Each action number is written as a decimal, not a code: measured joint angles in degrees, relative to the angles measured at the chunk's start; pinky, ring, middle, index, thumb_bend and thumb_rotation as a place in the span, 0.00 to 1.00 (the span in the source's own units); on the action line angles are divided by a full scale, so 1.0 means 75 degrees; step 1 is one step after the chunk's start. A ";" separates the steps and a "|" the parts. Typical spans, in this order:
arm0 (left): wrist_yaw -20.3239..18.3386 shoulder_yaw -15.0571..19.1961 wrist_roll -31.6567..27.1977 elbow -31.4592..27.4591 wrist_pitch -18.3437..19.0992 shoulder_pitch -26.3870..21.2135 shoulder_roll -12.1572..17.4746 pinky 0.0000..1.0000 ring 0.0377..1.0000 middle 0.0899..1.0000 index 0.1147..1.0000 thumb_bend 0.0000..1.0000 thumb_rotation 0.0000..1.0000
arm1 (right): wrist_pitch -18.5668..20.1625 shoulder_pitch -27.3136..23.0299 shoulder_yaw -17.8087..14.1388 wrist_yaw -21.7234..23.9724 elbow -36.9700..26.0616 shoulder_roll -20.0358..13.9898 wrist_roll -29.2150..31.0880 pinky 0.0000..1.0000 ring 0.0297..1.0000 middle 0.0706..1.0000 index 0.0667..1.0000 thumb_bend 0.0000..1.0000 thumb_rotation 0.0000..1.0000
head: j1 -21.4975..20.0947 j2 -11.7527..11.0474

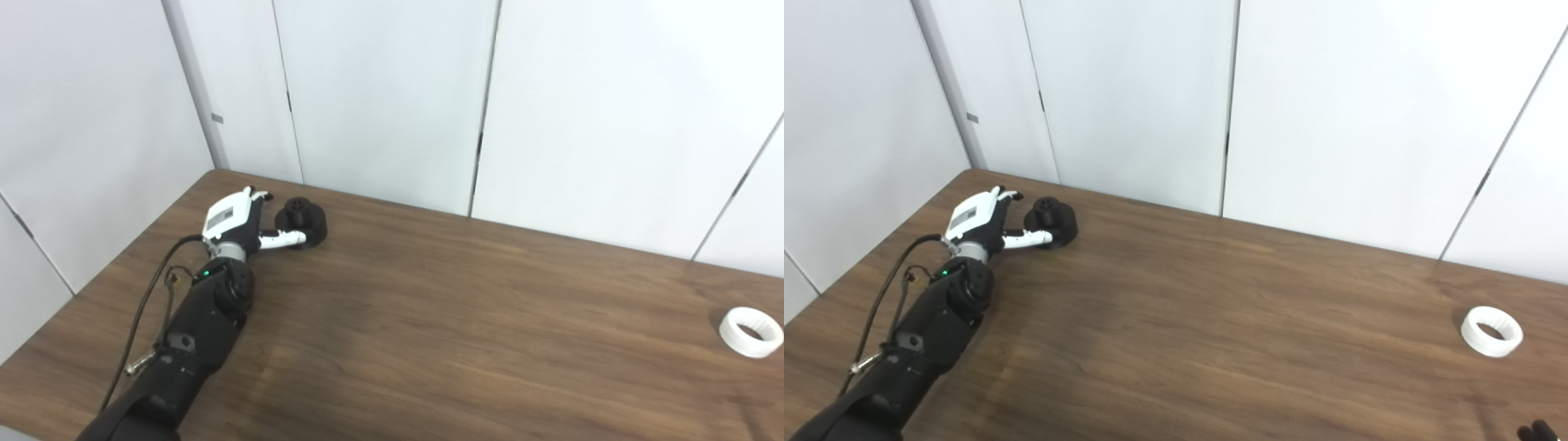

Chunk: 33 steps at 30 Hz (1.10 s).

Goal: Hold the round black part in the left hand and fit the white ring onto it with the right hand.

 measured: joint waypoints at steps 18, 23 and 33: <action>0.0169 -0.0205 -0.0226 0.0874 0.0037 -0.0256 -0.0001 1.00 1.00 1.00 0.83 1.00 0.59 | -0.0010 -0.0007 -0.0057 0.0053 0.0049 -0.0024 0.0094 1.00 1.00 0.95 0.94 0.71 0.95 | 0.0047 0.0035; 0.0261 -0.0261 -0.0326 0.1179 0.0010 -0.0371 -0.0060 1.00 1.00 1.00 0.82 1.00 0.58 | -0.0053 -0.0030 -0.0100 0.0069 0.0134 -0.0024 0.0156 1.00 1.00 0.95 0.94 0.72 0.94 | 0.0035 -0.0012; 0.0392 -0.0318 -0.0555 0.1652 -0.0084 -0.0648 -0.0100 1.00 1.00 1.00 0.83 1.00 0.56 | -0.0188 -0.0065 -0.0108 0.0133 0.0230 -0.0021 0.0097 1.00 1.00 0.93 0.92 0.71 0.95 | -0.0035 -0.0106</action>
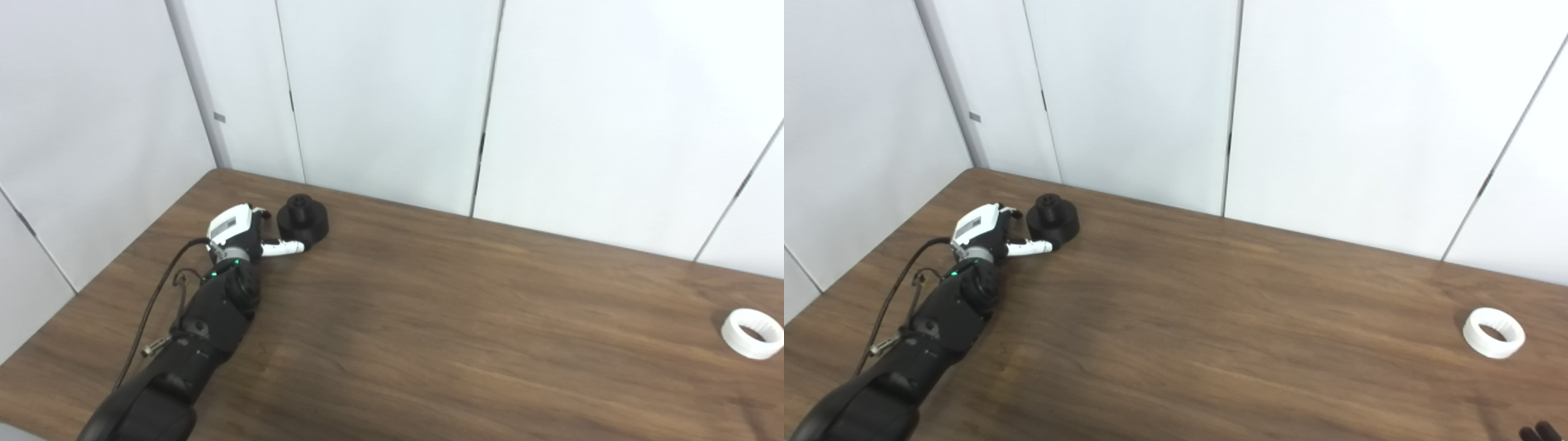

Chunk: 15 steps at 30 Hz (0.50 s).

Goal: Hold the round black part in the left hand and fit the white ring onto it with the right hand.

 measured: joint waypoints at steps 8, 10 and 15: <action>0.0064 -0.0134 -0.0123 0.0360 -0.0235 -0.0184 -0.0020 1.00 1.00 1.00 0.86 1.00 0.55 | -0.0122 0.0010 0.0015 0.0001 0.0036 0.0020 -0.0124 1.00 1.00 0.93 0.92 0.69 0.96 | -0.0117 -0.0094; 0.0066 -0.0148 -0.0219 0.0453 -0.0309 -0.0248 -0.0031 1.00 1.00 1.00 0.86 1.00 0.54 | -0.0200 0.0009 0.0021 0.0004 0.0076 0.0020 -0.0170 1.00 1.00 0.93 0.91 0.70 0.96 | -0.0117 -0.0117; 0.0166 -0.0182 -0.0315 0.0772 -0.0516 -0.0428 -0.0110 1.00 1.00 1.00 0.85 1.00 0.54 | -0.0293 0.0011 0.0057 -0.0001 0.0109 0.0034 -0.0244 1.00 1.00 0.92 0.91 0.70 0.94 | -0.0152 -0.0141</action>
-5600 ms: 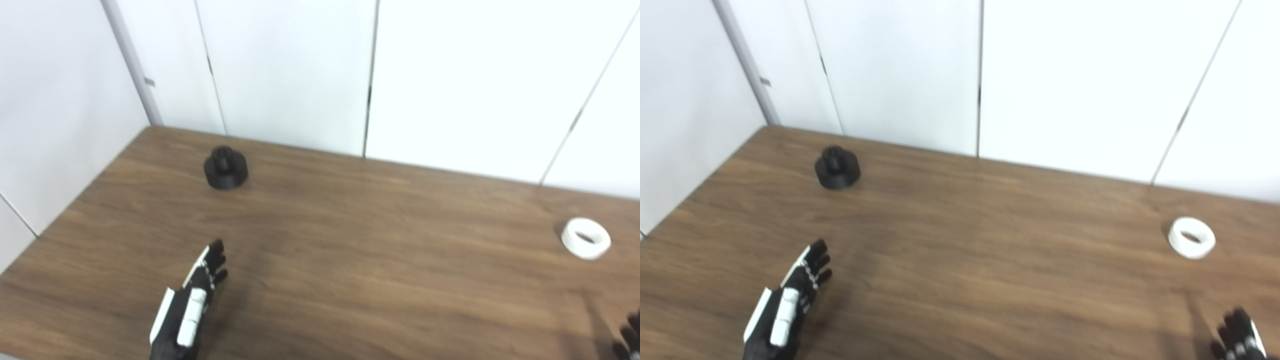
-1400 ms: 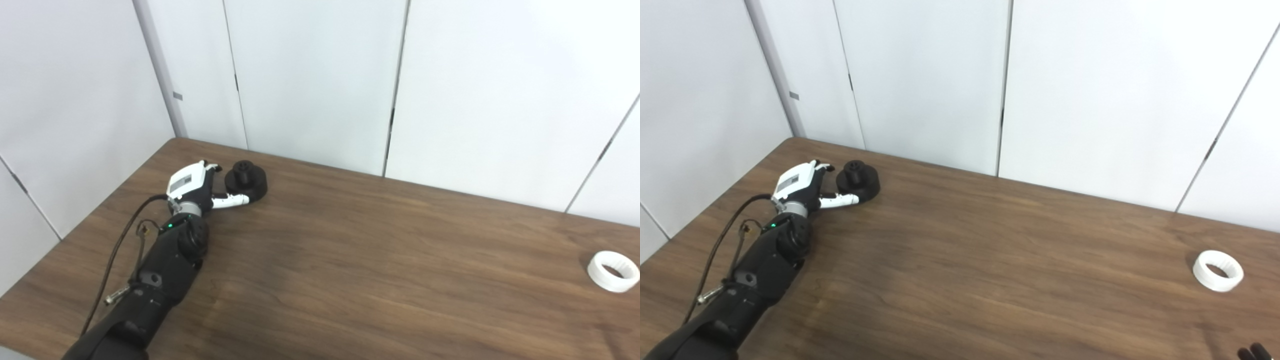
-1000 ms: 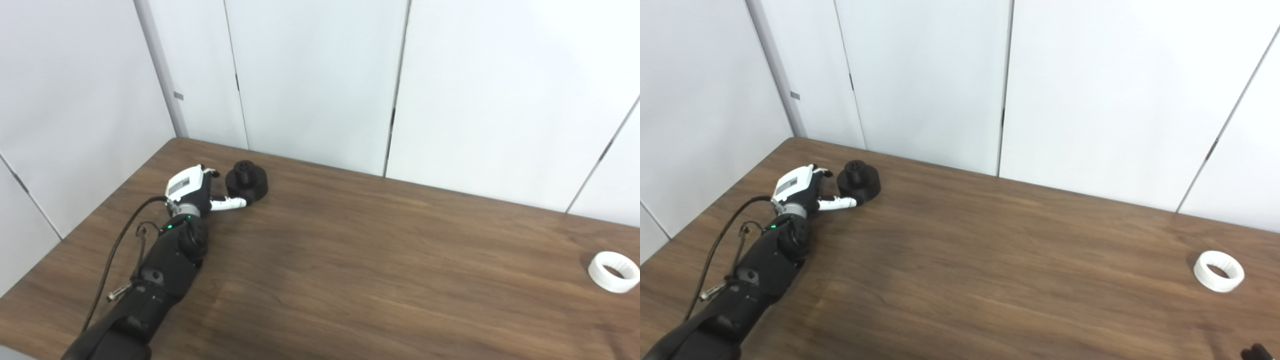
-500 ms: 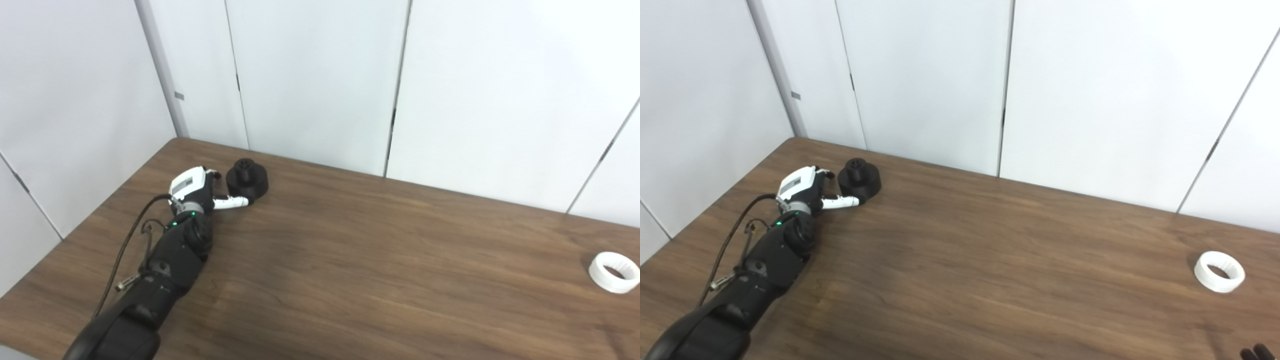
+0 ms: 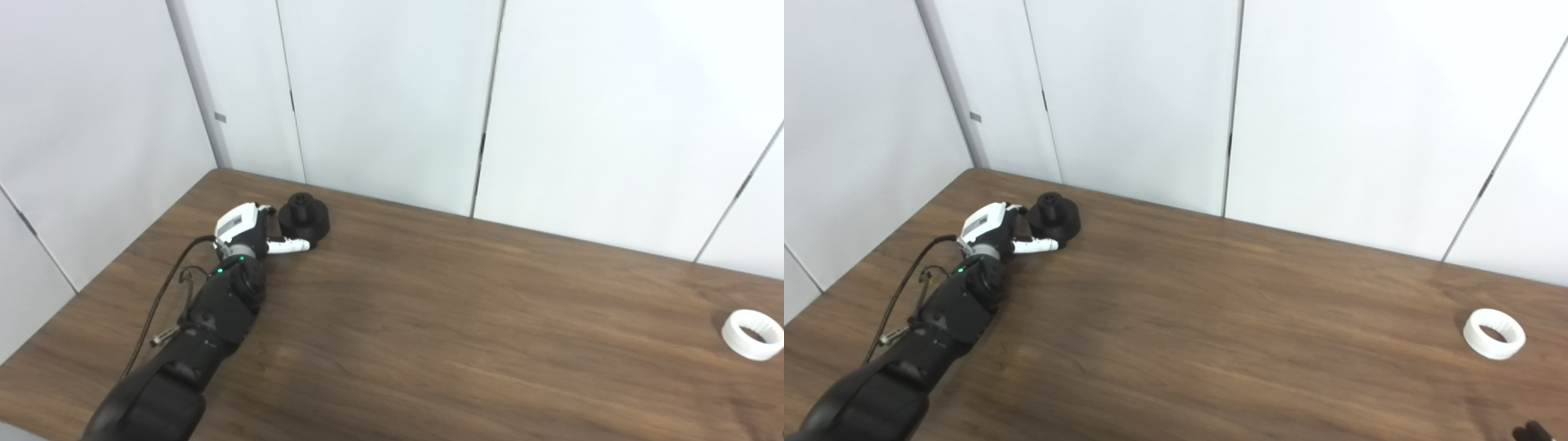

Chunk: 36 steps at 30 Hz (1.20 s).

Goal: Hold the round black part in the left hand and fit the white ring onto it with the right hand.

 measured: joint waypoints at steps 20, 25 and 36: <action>0.0641 0.0108 -0.0549 0.0765 -0.0672 -0.0382 -0.0428 1.00 1.00 0.99 0.87 1.00 0.50 | -0.0100 0.0020 0.0049 -0.0005 0.0005 0.0009 -0.0170 1.00 1.00 0.92 0.91 0.68 0.96 | -0.0105 0.0047; 0.0900 0.0048 -0.0552 0.1003 -0.0722 -0.0475 -0.0512 1.00 1.00 0.99 0.86 1.00 0.49 | -0.0100 0.0024 0.0060 -0.0010 0.0000 0.0001 -0.0181 1.00 1.00 0.92 0.91 0.68 0.95 | -0.0094 0.0047; 0.1234 -0.0077 -0.0531 0.1222 -0.0628 -0.0595 -0.0599 1.00 1.00 0.96 0.83 1.00 0.50 | -0.0074 0.0032 0.0057 -0.0007 -0.0004 -0.0002 -0.0046 1.00 1.00 0.91 0.91 0.69 0.94 | -0.0047 0.0117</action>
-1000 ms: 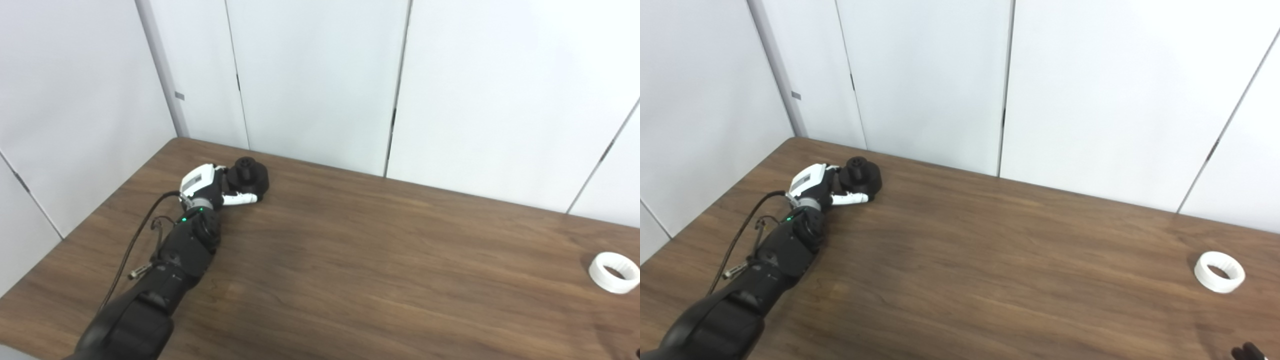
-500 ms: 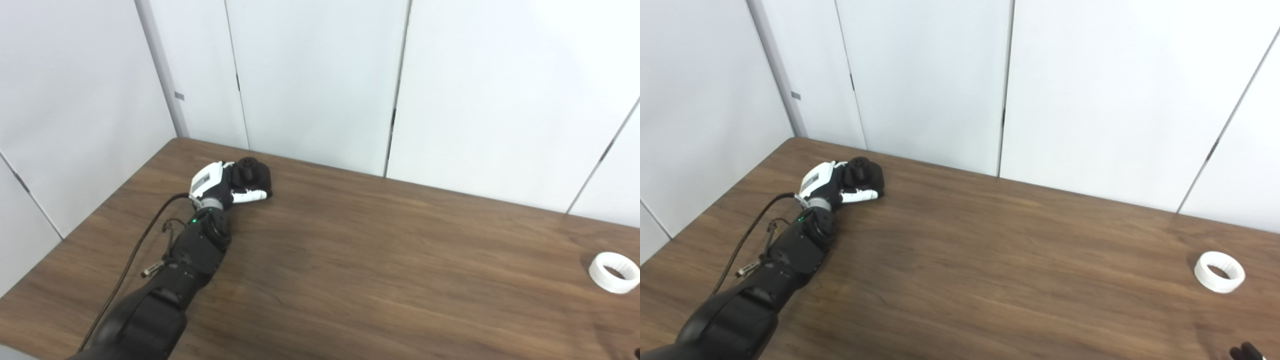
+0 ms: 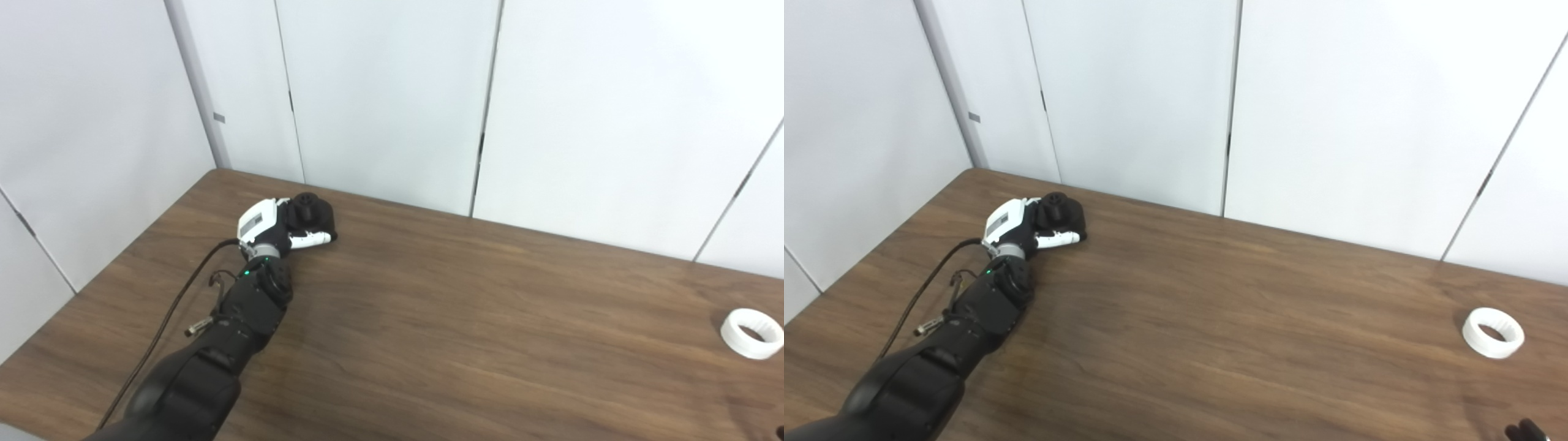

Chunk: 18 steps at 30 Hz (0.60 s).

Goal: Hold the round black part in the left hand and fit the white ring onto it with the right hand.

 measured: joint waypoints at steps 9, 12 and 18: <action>0.0258 0.0052 -0.0081 0.0102 0.0101 -0.0043 -0.0100 1.00 1.00 0.94 0.80 1.00 0.49 | 0.0050 0.0004 0.0002 0.0005 -0.0037 -0.0019 0.0000 1.00 0.99 0.91 0.91 0.68 0.94 | 0.0047 0.0047; 0.0287 0.0119 -0.0143 0.0147 0.0029 -0.0049 -0.0107 1.00 1.00 0.94 0.79 1.00 0.49 | 0.0064 0.0018 0.0004 0.0010 -0.0055 -0.0020 0.0002 1.00 1.00 0.91 0.90 0.68 0.94 | 0.0058 0.0070; 0.0301 0.0205 -0.0227 0.0123 -0.0009 -0.0043 -0.0120 1.00 0.99 0.92 0.75 1.00 0.47 | 0.0080 0.0018 0.0000 0.0037 -0.0052 -0.0056 0.0042 1.00 0.99 0.90 0.90 0.69 0.93 | 0.0070 0.0082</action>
